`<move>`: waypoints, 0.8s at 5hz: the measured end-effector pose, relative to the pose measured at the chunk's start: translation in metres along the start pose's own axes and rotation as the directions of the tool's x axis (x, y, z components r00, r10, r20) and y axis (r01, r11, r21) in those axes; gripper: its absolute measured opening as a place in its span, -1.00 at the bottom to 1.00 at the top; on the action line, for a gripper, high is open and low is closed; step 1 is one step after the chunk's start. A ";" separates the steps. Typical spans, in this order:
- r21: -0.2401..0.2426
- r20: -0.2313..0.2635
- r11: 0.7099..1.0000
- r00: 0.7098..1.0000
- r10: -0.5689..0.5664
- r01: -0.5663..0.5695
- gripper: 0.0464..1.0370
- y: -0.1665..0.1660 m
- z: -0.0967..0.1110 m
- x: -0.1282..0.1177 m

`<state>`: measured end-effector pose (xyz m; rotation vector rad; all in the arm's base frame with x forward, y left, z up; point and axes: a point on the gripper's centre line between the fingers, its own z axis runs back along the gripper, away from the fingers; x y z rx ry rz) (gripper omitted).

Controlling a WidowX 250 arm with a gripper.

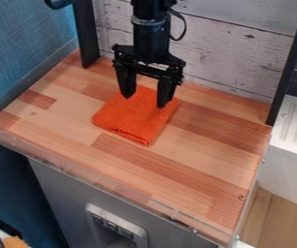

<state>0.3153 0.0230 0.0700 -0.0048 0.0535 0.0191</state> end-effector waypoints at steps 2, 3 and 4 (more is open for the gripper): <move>-0.001 0.003 0.992 0.992 0.124 -0.124 0.92 0.000 -0.001 -0.050; -0.002 0.029 0.977 0.976 0.215 -0.215 0.92 0.000 0.001 -0.064; -0.012 0.059 0.954 0.952 0.300 -0.300 0.92 0.006 0.004 -0.071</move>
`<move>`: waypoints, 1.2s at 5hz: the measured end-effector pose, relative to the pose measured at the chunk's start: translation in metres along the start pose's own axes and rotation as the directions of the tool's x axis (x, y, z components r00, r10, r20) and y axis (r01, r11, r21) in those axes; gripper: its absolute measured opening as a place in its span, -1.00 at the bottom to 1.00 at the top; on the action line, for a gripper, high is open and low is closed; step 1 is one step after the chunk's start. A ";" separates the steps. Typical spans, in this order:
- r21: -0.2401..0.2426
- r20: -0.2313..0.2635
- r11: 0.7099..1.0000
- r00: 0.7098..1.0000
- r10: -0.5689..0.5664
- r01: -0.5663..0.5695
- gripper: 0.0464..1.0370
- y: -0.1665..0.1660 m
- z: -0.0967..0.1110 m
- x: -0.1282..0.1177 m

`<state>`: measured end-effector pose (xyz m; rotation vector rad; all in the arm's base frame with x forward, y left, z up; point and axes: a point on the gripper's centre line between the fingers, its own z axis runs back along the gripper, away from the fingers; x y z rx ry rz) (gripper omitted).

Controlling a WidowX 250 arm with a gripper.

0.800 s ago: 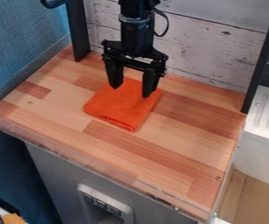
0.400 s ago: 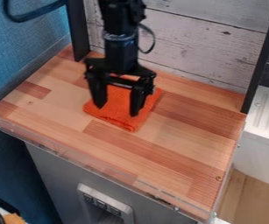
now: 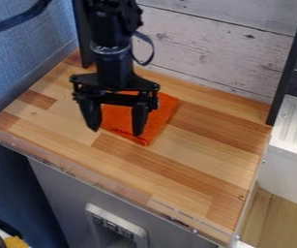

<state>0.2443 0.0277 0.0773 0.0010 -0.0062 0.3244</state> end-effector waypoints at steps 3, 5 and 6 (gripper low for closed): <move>-0.007 0.015 0.982 0.982 0.191 -0.191 0.92 0.026 -0.001 0.001; -0.001 0.009 0.967 0.967 0.255 -0.255 0.92 0.046 0.007 0.007; 0.006 0.014 0.963 0.963 0.270 -0.270 0.92 0.053 0.011 0.009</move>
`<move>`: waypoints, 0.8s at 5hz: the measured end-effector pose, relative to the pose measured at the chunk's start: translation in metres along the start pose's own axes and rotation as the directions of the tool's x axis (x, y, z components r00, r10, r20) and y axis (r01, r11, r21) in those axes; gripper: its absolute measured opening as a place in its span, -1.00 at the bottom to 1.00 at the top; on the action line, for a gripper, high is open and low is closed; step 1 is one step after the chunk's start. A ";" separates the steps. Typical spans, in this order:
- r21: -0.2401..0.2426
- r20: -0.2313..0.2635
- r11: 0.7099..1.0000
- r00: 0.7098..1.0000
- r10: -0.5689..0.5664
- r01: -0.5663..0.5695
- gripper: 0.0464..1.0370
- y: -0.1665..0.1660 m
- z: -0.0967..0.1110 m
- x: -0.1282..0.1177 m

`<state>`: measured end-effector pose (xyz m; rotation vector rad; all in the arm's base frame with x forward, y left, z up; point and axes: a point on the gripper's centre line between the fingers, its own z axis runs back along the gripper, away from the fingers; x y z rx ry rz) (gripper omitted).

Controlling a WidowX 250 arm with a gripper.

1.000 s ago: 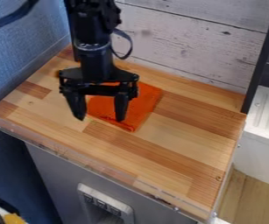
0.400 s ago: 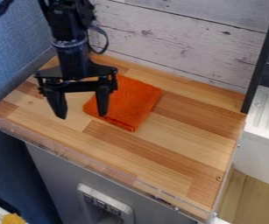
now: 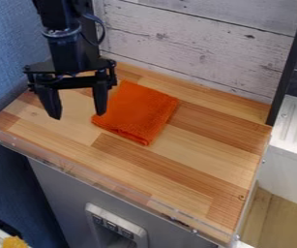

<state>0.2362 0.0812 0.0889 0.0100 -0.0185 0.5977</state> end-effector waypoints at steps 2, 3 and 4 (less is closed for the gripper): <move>0.012 -0.013 1.000 1.000 0.015 -0.015 0.91 0.005 -0.003 0.001; 0.015 -0.018 1.000 1.000 0.024 -0.023 0.91 0.005 -0.008 0.002; 0.015 -0.020 1.000 1.000 0.017 -0.017 0.92 0.005 -0.009 0.003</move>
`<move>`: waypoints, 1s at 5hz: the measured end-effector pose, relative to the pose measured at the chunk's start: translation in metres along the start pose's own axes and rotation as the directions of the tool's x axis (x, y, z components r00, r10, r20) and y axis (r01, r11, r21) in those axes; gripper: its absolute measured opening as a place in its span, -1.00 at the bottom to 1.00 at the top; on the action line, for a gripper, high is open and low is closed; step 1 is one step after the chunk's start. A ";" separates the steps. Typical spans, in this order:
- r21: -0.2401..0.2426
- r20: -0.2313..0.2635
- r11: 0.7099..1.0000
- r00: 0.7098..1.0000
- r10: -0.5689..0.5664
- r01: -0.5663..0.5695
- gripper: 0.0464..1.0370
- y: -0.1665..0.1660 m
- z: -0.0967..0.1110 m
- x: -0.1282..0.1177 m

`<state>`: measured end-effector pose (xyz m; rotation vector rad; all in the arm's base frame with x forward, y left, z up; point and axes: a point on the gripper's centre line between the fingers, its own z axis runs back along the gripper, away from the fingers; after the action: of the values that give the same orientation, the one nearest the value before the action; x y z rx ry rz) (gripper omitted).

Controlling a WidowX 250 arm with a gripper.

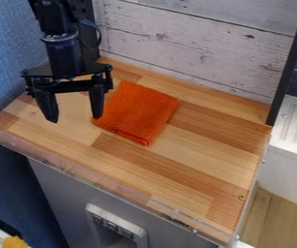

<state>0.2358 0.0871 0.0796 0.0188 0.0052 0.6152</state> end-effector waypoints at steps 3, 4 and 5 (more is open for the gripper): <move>-0.016 -0.027 1.000 1.000 -0.011 0.010 0.92 -0.006 0.000 -0.005; -0.023 -0.046 1.000 0.999 -0.014 0.013 0.92 -0.008 0.000 -0.009; -0.030 -0.055 0.999 0.998 -0.025 0.024 0.92 -0.010 0.002 -0.009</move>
<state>0.2338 0.0739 0.0819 -0.0264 0.0505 0.5911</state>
